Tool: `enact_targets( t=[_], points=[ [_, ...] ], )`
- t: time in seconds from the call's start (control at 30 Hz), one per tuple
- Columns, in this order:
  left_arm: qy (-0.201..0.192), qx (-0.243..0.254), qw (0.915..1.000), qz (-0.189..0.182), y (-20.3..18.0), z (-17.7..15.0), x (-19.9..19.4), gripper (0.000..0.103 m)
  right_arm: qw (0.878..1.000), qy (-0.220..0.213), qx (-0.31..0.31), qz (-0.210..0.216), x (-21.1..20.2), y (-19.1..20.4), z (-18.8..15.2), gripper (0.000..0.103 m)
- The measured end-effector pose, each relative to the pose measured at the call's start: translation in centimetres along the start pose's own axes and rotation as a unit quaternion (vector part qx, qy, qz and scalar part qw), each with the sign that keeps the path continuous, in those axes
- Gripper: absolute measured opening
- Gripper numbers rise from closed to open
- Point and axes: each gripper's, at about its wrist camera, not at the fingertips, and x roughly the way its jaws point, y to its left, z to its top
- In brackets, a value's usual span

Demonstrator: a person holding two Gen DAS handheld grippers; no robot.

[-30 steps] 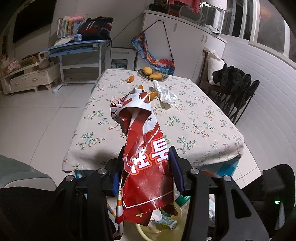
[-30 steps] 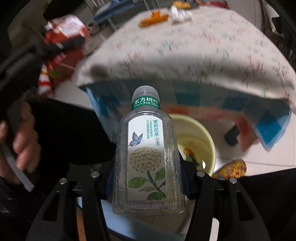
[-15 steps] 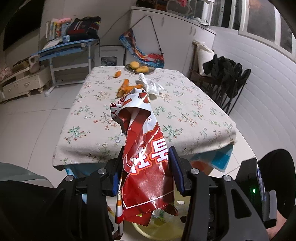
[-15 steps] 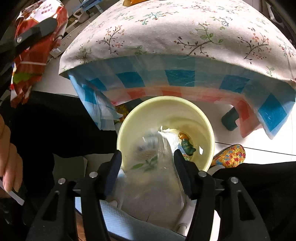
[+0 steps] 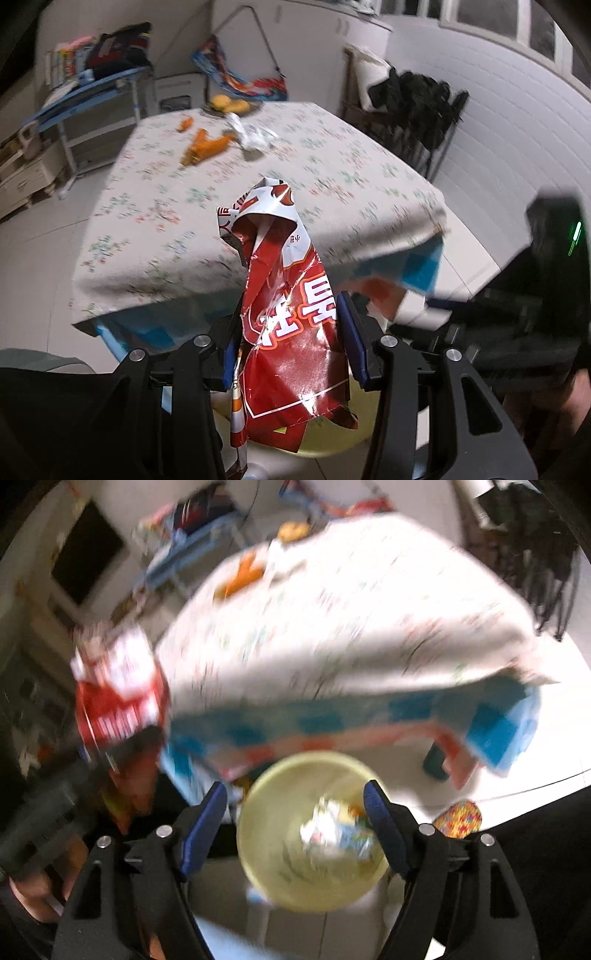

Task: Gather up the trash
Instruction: 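Lower the red snack bag into the basin and open the left tool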

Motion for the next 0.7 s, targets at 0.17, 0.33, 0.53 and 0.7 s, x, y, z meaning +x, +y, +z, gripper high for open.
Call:
enact_targets(
  t=[0.17, 0.33, 0.53, 0.7],
  points=[
    [0.049, 0.034, 0.9979, -0.025, -1.7, -1.4, 1.6, 0.044, 0.997, -0.077, 0.015, -0.002, -2.8, -0.5, 0.7, 0.077],
    [0.121, 0.072, 0.9893, -0.039, -3.2, -3.0, 3.7, 0.047, 0.994, -0.109, 0.021, -0.008, -3.8, -0.6, 1.1, 0.080],
    [0.136, 0.090, 0.9865, -0.017, -3.9, -3.7, 4.4, 0.064, 0.993, -0.114, 0.026, -0.008, -3.9, -0.9, 1.2, 0.081],
    [0.071, 0.085, 0.9926, 0.050, -3.2, -2.5, 3.0, 0.076, 0.991, -0.128, 0.024, -0.020, -4.2, -0.9, 1.1, 0.082]
  ],
)
